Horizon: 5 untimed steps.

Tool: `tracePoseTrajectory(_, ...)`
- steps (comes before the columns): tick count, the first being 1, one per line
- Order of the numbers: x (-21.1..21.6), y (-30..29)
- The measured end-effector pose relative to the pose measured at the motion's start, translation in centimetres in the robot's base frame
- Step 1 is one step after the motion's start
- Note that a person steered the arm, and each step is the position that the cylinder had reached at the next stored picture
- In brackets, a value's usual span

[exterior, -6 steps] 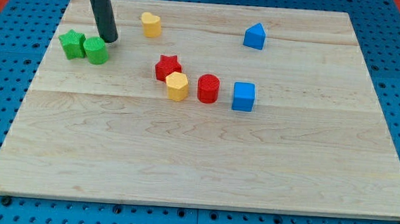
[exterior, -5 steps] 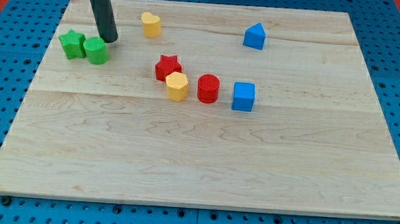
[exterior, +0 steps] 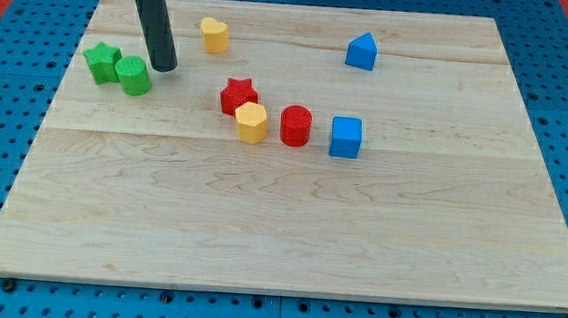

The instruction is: Move the yellow hexagon closer to the blue triangle

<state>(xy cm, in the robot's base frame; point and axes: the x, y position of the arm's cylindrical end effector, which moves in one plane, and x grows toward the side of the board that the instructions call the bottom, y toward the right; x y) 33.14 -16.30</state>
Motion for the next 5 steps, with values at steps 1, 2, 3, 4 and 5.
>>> tracePoseTrajectory(1,0.0,0.0)
tracePoseTrajectory(2,0.0,0.0)
tracePoseTrajectory(3,0.3,0.0)
tracePoseTrajectory(4,4.6,0.0)
tracePoseTrajectory(5,9.7,0.0)
